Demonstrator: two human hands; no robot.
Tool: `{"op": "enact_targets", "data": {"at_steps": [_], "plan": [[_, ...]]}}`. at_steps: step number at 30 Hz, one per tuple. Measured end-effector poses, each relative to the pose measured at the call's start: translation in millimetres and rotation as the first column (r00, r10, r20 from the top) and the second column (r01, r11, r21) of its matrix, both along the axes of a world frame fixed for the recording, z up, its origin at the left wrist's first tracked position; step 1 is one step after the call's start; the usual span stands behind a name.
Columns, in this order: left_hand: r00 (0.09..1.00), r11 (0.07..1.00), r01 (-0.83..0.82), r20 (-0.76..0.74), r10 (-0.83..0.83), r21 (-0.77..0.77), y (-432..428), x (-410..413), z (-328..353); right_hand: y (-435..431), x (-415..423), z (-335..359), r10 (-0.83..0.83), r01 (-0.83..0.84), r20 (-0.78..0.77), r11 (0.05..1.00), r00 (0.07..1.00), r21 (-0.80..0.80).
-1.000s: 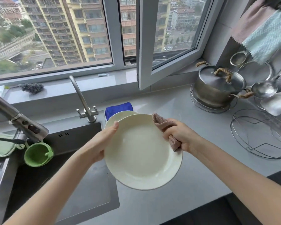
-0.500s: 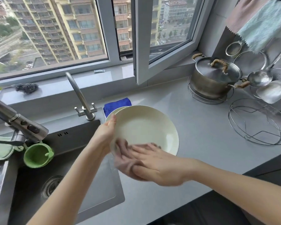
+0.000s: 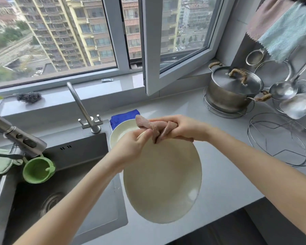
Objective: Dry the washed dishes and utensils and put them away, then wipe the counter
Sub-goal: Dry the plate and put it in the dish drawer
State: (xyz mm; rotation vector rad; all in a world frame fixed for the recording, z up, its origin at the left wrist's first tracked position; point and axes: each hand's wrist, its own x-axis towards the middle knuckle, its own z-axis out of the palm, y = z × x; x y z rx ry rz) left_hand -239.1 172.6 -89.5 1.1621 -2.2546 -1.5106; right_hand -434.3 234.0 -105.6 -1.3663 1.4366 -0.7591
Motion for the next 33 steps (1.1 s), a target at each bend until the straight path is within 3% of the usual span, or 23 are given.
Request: {"op": "enact_targets", "data": {"at_steps": [3,6,9,12,14,18,20,21,22,25,27,30,33], "plan": [[0.998,0.998,-0.056,-0.025,0.056,0.007,-0.5,-5.2,4.2,2.6,-21.1,-7.6,-0.004,-0.038,0.241,0.985,0.971,0.171],[0.975,0.967,-0.195,-0.076,0.210,0.165,-7.2,-6.1,8.0,10.9,-33.0,-23.9,-0.202,0.104,0.401,0.962,0.894,0.251],[0.941,0.938,-0.281,-0.133,0.311,0.203,-9.5,-8.8,10.3,21.4,-32.5,-30.7,-0.344,0.207,0.566,0.933,0.749,0.293],[0.873,0.881,-0.398,-0.190,0.450,0.257,-10.4,-10.9,8.3,32.3,-22.6,-27.1,-0.513,0.337,0.637,0.858,0.575,0.387],[0.775,0.815,-0.506,-0.265,0.574,0.283,-11.7,-15.3,0.7,36.5,-12.3,-29.8,-0.594,0.397,0.668,0.802,0.448,0.446],[0.488,0.629,-0.727,-0.436,0.756,0.275,11.9,-37.5,-19.6,33.4,19.4,-36.7,-0.679,0.540,0.712,0.674,0.181,0.505],[0.357,0.538,-0.757,-0.455,0.816,0.370,34.6,-43.2,-30.4,33.9,29.3,-39.2,-0.683,0.610,0.722,0.619,0.107,0.495],[0.340,0.519,-0.741,-0.428,0.838,0.427,44.4,-40.5,-33.5,36.3,32.0,-40.2,-0.694,0.635,0.712,0.600,0.109,0.487],[0.385,0.546,-0.698,-0.401,0.831,0.463,49.4,-32.9,-37.8,39.9,34.1,-39.3,-0.719,0.647,0.681,0.586,0.138,0.488],[0.730,0.777,-0.360,-0.363,0.579,0.516,35.0,1.8,-42.4,58.0,32.1,-35.9,-0.829,0.663,0.485,0.531,0.278,0.527],[0.873,0.865,-0.128,-0.359,0.330,0.485,6.8,19.9,-32.5,70.9,26.9,-30.8,-0.848,0.669,0.387,0.525,0.361,0.526],[0.978,0.950,0.049,-0.209,0.018,0.310,-28.9,15.5,-19.7,84.9,27.9,-12.0,-0.781,0.634,0.312,0.622,0.541,0.459],[0.955,0.955,0.297,-0.007,-0.297,0.002,-26.6,1.9,-18.3,94.2,41.4,8.4,-0.630,0.476,0.291,0.753,0.720,0.454]]}}
